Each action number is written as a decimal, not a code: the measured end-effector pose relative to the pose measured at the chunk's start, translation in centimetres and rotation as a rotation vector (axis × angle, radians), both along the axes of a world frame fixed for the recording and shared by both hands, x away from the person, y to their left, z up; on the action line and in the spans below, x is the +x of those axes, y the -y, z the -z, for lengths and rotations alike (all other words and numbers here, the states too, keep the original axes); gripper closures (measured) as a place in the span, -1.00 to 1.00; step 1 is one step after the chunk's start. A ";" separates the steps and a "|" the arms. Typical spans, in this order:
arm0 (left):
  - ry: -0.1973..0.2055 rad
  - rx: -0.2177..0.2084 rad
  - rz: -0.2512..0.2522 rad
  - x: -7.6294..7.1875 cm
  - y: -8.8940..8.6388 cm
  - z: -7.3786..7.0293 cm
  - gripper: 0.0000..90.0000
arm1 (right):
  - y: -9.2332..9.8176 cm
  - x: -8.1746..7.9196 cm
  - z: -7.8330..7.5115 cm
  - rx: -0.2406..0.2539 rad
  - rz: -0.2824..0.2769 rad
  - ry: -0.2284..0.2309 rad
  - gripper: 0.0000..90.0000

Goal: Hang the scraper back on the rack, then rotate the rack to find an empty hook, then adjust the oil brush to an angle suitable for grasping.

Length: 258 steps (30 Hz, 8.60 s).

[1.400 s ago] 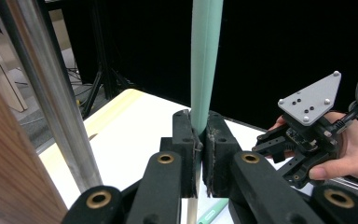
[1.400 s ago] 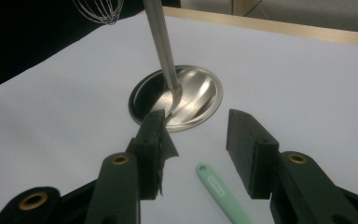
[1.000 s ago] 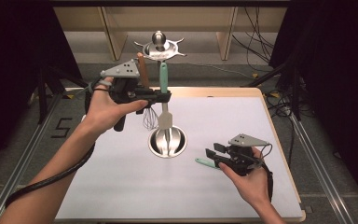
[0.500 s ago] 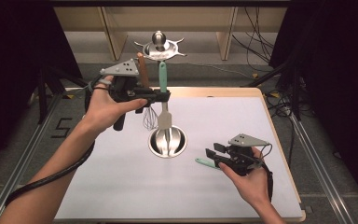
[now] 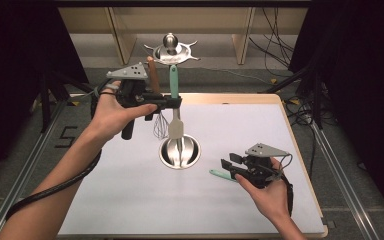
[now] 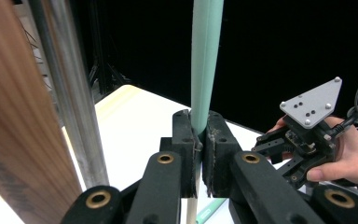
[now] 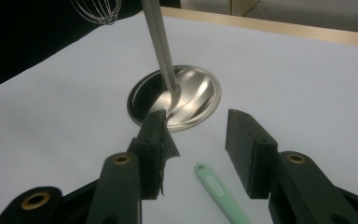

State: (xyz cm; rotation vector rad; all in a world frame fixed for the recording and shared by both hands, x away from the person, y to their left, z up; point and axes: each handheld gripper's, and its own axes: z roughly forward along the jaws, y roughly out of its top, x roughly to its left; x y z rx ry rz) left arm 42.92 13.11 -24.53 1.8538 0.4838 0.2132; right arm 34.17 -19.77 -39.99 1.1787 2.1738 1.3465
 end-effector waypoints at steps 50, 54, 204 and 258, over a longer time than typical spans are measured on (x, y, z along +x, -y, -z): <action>0.166 -0.007 -0.205 -4.4 -1.2 0.3 0.14 | 0.6 -0.1 0.2 0.037 0.030 -0.048 0.30; 0.172 -0.006 -0.203 -4.5 -1.7 0.2 0.29 | 0.9 0.1 0.5 0.032 0.021 -0.033 0.32; 0.221 -0.140 -0.472 2.7 -3.8 -3.9 0.98 | 2.0 0.7 0.4 -0.091 0.068 -0.075 0.72; 0.257 -0.199 -0.504 -6.5 -8.6 4.1 0.17 | 3.9 2.1 1.1 -0.335 -0.006 -0.263 0.71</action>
